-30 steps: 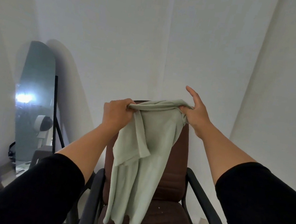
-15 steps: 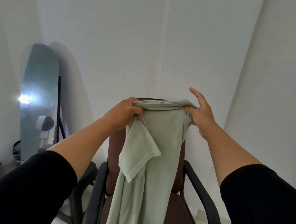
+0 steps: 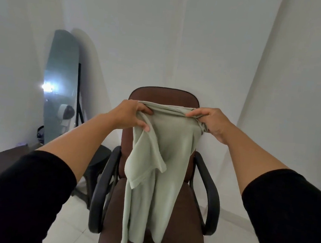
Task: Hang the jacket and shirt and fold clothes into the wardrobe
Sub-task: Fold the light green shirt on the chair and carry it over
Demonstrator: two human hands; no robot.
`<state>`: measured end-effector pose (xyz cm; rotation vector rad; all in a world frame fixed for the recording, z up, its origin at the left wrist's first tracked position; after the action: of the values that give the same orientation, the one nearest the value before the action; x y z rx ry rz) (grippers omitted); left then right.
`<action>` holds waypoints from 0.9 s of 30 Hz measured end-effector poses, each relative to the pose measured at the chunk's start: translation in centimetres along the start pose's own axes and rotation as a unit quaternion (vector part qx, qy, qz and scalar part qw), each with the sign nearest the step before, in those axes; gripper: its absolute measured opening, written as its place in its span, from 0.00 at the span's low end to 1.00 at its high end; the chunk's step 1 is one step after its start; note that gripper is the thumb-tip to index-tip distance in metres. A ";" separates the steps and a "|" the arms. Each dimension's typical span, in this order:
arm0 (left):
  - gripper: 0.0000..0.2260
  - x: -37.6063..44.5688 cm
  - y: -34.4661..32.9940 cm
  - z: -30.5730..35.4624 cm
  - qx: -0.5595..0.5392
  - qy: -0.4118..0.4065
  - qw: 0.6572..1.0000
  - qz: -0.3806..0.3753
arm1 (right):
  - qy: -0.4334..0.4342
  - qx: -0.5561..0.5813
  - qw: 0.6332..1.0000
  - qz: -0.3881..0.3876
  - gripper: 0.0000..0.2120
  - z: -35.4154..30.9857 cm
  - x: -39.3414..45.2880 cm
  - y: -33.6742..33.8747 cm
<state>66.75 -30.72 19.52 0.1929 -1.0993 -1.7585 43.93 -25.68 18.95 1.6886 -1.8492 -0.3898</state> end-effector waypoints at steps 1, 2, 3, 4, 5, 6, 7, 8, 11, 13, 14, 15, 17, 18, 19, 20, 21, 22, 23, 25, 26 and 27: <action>0.26 -0.6 -0.5 0.6 -0.001 0.000 1.000 -0.002 | -0.004 -0.007 1.000 -0.003 0.23 0.4 -0.7 0.2; 0.26 -1.2 -0.9 1.0 -0.002 0.000 1.000 -0.003 | -0.007 -0.017 1.000 -0.006 0.24 0.8 -1.3 0.4; 0.26 -1.7 -1.3 1.4 -0.006 0.004 1.000 -0.004 | -0.013 -0.028 0.999 -0.011 0.24 1.2 -1.7 0.5; 0.26 -2.1 -1.6 1.7 -0.010 0.008 1.000 -0.003 | -0.017 -0.036 0.999 -0.017 0.25 1.6 -2.0 0.6; 0.25 -2.4 -1.8 1.9 -0.014 0.013 1.000 0.001 | -0.019 -0.044 0.999 -0.021 0.25 1.8 -2.3 0.8; 0.24 -2.6 -1.9 2.2 -0.018 0.016 1.000 0.008 | -0.021 -0.049 0.998 -0.024 0.24 2.0 -2.3 0.9; 0.23 -2.6 -1.9 2.5 -0.024 0.018 0.999 0.019 | -0.022 -0.050 0.998 -0.026 0.24 2.0 -2.3 1.1; 0.23 -2.4 -1.8 2.7 -0.029 0.019 0.999 0.031 | -0.022 -0.049 0.998 -0.027 0.24 1.8 -2.2 1.4; 0.22 -1.1 -2.2 2.5 -0.030 0.028 0.998 0.057 | -0.019 -0.062 0.998 -0.019 0.25 2.1 -1.0 1.7; 0.22 0.4 -3.2 1.5 -0.026 0.035 0.997 0.065 | -0.023 -0.078 0.997 -0.016 0.26 3.0 0.5 1.6; 0.22 1.3 -3.9 0.7 -0.024 0.040 0.997 0.066 | -0.028 -0.085 0.996 -0.015 0.26 3.8 1.4 1.4; 0.22 2.3 -4.8 -0.4 -0.019 0.048 0.997 0.064 | -0.033 -0.094 0.995 -0.016 0.26 4.7 2.4 1.1; 0.23 4.6 -6.9 -3.0 -0.002 0.064 0.997 0.053 | -0.044 -0.116 0.992 -0.020 0.25 7.1 4.8 0.1; 0.24 5.9 -8.2 -4.5 0.003 0.071 0.996 0.048 | -0.050 -0.123 0.991 -0.021 0.25 8.6 6.2 -0.5; 0.24 7.2 -9.5 -6.2 0.005 0.078 0.996 0.042 | -0.055 -0.131 0.990 -0.021 0.25 10.3 7.8 -1.3; 0.24 8.6 -11.0 -8.0 0.008 0.085 0.996 0.038 | -0.060 -0.138 0.988 -0.020 0.26 12.2 9.4 -2.1; 0.24 10.0 -12.5 -9.9 0.013 0.092 0.995 0.034 | -0.069 -0.146 0.987 -0.019 0.26 14.2 11.1 -3.1; 0.24 11.4 -14.2 -12.0 0.019 0.100 0.994 0.029 | -0.079 -0.155 0.985 -0.019 0.26 16.4 12.7 -4.1; 0.24 12.8 -16.0 -14.2 0.025 0.108 0.994 0.019 | -0.088 -0.163 0.982 -0.018 0.25 18.6 14.4 -5.3; 0.23 15.4 -19.8 -18.7 0.034 0.123 0.992 -0.003 | -0.088 -0.191 0.978 -0.010 0.24 22.9 17.6 -7.8; 0.22 16.4 -21.8 -20.7 0.040 0.127 0.991 -0.015 | -0.084 -0.207 0.975 -0.007 0.24 25.0 18.9 -9.1; 0.22 17.2 -23.9 -22.7 0.047 0.132 0.990 -0.032 | -0.080 -0.217 0.973 -0.007 0.25 27.3 20.0 -10.6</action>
<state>55.79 -56.08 -5.33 0.5097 -0.9923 -1.6816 35.71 -51.46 -3.89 1.4017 -1.7043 -0.8895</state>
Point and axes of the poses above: each hand's wrist, its own x-axis towards the middle knuckle, its own y-axis out of the back of the hand, z = x × y, the point moved 8 cm from there along x, towards the middle knuckle, and after that the axes turned 14 degrees about -x, right-handed, at the moved point
